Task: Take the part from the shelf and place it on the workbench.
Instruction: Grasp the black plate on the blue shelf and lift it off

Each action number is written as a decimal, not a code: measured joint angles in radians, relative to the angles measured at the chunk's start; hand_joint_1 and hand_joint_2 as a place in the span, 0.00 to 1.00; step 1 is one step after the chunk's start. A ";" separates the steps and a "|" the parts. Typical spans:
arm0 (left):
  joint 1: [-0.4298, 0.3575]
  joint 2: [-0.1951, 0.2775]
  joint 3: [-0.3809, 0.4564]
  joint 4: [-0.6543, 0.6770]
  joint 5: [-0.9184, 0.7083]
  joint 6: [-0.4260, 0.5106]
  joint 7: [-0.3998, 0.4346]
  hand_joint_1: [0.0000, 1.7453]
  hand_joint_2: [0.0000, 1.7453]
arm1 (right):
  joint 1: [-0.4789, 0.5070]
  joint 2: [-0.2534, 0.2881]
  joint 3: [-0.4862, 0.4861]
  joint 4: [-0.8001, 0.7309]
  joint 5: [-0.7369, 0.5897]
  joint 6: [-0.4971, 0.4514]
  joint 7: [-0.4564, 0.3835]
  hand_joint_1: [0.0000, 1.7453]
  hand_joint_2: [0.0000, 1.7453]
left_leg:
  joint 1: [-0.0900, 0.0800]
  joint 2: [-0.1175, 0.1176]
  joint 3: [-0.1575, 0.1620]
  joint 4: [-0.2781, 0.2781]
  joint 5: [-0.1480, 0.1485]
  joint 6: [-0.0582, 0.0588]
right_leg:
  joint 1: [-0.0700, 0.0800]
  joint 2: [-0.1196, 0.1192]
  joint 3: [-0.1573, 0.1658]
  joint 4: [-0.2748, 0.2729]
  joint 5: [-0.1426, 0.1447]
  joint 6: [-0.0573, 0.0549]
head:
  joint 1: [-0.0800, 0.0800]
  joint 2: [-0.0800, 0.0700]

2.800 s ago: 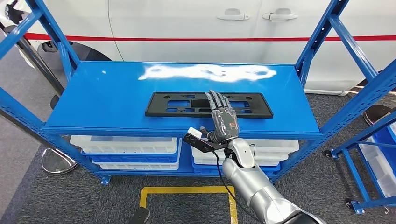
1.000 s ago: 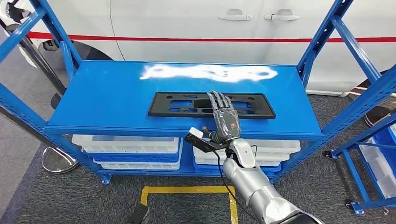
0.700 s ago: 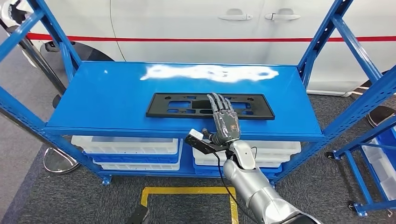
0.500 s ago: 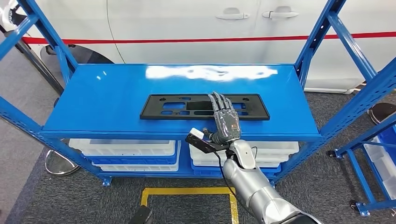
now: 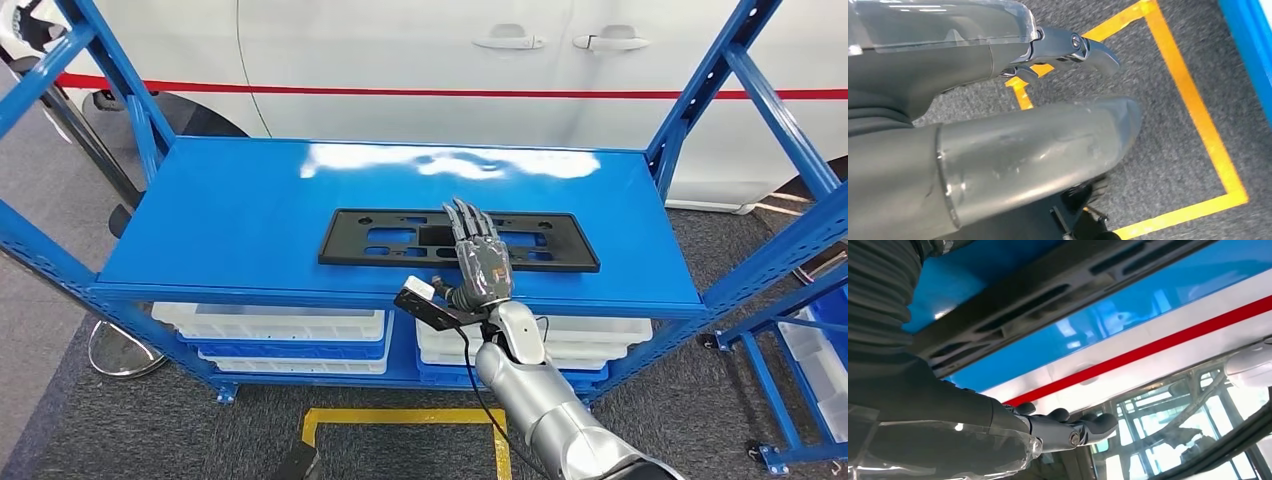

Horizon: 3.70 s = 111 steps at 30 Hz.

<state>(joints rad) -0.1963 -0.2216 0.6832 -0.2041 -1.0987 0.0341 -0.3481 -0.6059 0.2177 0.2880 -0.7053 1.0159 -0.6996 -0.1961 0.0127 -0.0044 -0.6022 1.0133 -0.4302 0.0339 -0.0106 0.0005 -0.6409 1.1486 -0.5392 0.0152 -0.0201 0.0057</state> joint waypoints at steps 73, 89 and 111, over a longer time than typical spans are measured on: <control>-0.026 0.000 0.008 0.000 0.047 0.004 -0.044 0.00 0.00 | -0.034 -0.009 -0.027 0.067 -0.010 0.000 -0.012 1.00 1.00 | -0.008 -0.002 0.010 0.009 -0.019 -0.022 | 0.003 0.005 0.011 -0.110 0.103 -0.018 | -0.001 0.000; -0.027 0.000 0.013 0.000 0.059 0.012 -0.063 0.00 0.00 | -0.042 -0.016 -0.028 0.072 -0.022 -0.005 -0.013 1.00 1.00 | -0.006 0.000 0.015 0.000 -0.013 -0.015 | 0.007 0.006 0.026 -0.117 0.099 -0.016 | -0.001 0.000; -0.021 -0.002 0.019 0.000 0.076 0.020 -0.076 0.00 0.00 | -0.034 -0.035 -0.029 0.036 -0.081 0.001 -0.037 1.00 1.00 | 0.004 0.000 -0.101 0.283 -0.150 -0.052 | -0.002 0.000 0.035 -0.125 0.100 -0.040 | -0.001 0.000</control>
<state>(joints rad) -0.2174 -0.2234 0.7021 -0.2041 -1.0230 0.0541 -0.4239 -0.6400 0.1824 0.2586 -0.6690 0.9347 -0.6990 -0.2332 0.0172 -0.0045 -0.7034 1.2965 -0.5798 -0.0185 -0.0125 0.0001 -0.6054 1.0237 -0.4392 -0.0248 -0.0212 0.0057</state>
